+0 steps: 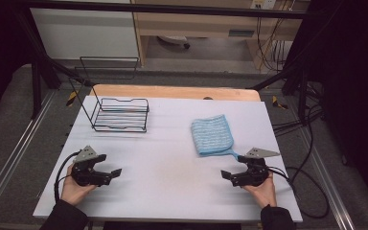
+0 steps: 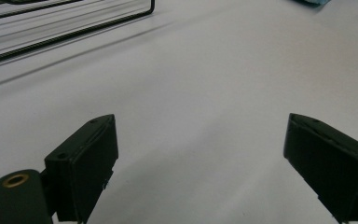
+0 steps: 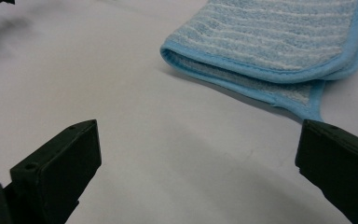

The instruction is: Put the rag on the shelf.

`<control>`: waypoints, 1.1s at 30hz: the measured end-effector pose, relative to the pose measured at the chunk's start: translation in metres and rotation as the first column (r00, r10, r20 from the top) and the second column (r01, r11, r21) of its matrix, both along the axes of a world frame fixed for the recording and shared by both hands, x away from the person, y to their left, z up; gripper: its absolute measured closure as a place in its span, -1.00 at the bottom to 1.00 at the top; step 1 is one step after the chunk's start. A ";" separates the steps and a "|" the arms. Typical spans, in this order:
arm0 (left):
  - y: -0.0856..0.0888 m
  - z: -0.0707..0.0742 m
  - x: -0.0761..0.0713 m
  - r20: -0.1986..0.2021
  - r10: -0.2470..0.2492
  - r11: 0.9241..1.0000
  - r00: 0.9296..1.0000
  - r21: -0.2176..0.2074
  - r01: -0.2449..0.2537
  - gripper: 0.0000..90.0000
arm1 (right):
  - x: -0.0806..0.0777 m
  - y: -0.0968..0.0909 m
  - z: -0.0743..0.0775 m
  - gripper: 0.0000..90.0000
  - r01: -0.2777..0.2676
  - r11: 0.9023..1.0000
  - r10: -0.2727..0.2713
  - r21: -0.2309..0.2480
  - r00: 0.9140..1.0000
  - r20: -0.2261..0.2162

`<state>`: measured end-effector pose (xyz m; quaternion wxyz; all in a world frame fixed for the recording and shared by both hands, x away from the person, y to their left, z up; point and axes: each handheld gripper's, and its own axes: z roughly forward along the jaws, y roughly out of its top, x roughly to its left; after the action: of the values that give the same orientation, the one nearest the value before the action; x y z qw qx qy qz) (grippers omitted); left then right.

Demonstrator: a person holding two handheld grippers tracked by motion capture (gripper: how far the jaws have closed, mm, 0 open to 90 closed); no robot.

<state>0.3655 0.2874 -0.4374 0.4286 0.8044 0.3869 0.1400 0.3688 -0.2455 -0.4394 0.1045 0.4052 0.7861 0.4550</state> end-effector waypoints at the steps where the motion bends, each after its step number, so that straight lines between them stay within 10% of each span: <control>1: -0.001 0.000 0.000 -0.002 0.002 1.000 1.000 -0.001 -0.002 -0.78 | 0.001 0.002 0.000 -0.98 -0.003 1.000 0.003 -0.004 1.000 0.000; 33: -0.001 -0.001 0.001 -0.008 0.007 1.000 1.000 0.006 -0.007 -0.78 | 0.044 0.067 0.020 -0.64 -0.024 0.998 0.026 -0.058 0.999 0.034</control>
<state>0.3661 0.2868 -0.4386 0.4241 0.8048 0.3910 0.1394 0.4124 -0.1783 -0.4197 0.1242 0.3842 0.8018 0.4405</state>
